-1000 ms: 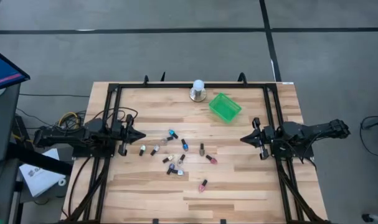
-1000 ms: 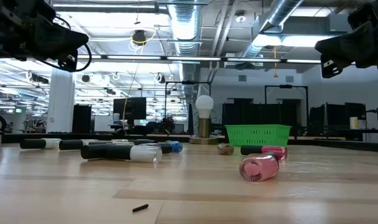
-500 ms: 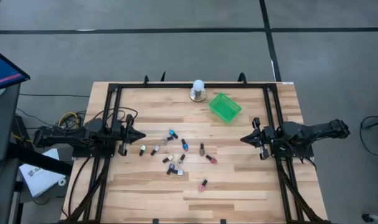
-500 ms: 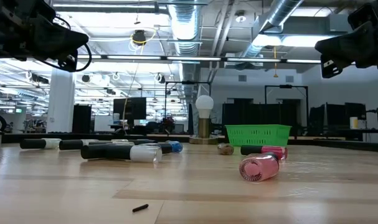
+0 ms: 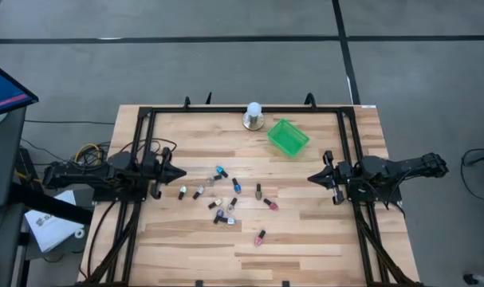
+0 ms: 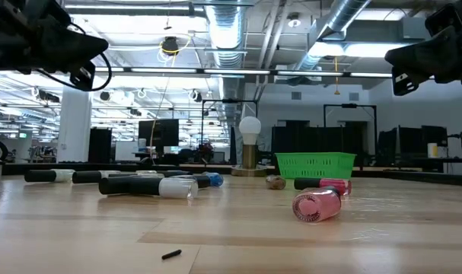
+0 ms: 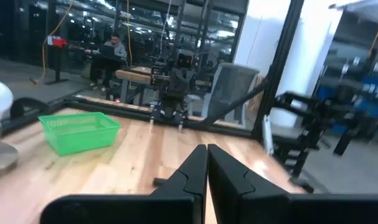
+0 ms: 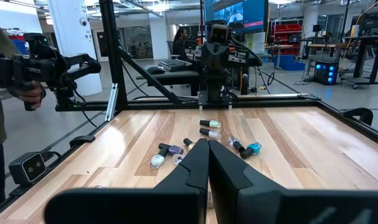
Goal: Pick & Place Nail Polish
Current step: Put the light green nail polish bottle into the green bin
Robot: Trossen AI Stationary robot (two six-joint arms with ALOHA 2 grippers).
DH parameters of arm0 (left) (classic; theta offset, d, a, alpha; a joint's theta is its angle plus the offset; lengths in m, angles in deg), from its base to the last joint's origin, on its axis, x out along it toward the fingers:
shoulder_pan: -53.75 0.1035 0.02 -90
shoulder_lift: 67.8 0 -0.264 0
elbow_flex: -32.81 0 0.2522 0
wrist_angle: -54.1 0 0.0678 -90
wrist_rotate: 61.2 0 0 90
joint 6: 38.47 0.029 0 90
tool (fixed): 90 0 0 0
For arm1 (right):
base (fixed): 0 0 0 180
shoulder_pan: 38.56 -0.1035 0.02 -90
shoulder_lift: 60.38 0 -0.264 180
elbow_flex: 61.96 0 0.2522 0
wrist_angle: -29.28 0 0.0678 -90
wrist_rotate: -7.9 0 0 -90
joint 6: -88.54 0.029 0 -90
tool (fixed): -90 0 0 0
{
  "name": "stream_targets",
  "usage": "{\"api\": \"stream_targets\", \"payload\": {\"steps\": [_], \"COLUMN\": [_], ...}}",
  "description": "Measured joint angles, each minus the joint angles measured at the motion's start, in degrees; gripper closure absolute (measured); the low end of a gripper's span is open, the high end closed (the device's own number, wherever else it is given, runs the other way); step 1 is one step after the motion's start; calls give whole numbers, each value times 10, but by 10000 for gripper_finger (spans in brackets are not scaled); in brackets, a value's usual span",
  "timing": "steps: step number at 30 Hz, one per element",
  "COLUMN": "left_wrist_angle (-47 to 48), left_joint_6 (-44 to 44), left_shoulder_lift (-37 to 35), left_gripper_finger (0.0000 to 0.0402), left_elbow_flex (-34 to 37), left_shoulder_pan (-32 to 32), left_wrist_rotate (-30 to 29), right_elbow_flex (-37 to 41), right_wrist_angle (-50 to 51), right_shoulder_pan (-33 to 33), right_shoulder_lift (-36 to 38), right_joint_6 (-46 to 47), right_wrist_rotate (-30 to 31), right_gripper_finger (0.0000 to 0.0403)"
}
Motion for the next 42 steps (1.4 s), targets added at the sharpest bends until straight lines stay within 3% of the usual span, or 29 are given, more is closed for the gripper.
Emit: {"api": "stream_targets", "payload": {"steps": [7,10,16,22,25,30,33,37,42], "left_wrist_angle": [-27,-41,-147,-131,-8,401,579,681,697], "left_joint_6": [-148,-167,-320,-377,-376,-392,-439,-481,-494], "left_shoulder_lift": [0,0,11,117,213,401,500,588,649], "left_gripper_finger": [394,394,398,401,401,401,401,399,368], "left_elbow_flex": [0,0,-6,-134,-243,-447,-516,-530,-503], "left_shoulder_pan": [0,0,-1,-17,-30,-41,-41,-41,-46], "left_wrist_rotate": [5,-1,-34,-33,-30,-31,-23,5,7], "right_elbow_flex": [0,0,0,0,0,0,0,0,0], "right_wrist_angle": [0,0,0,0,0,0,0,0,0], "right_shoulder_pan": [0,0,0,5,6,6,6,6,6], "right_shoulder_lift": [0,0,0,0,0,0,0,0,0], "right_joint_6": [0,0,0,0,0,0,0,0,0], "right_wrist_rotate": [0,0,0,0,0,0,0,0,0], "right_gripper_finger": [403,403,403,403,403,403,403,403,403]}}
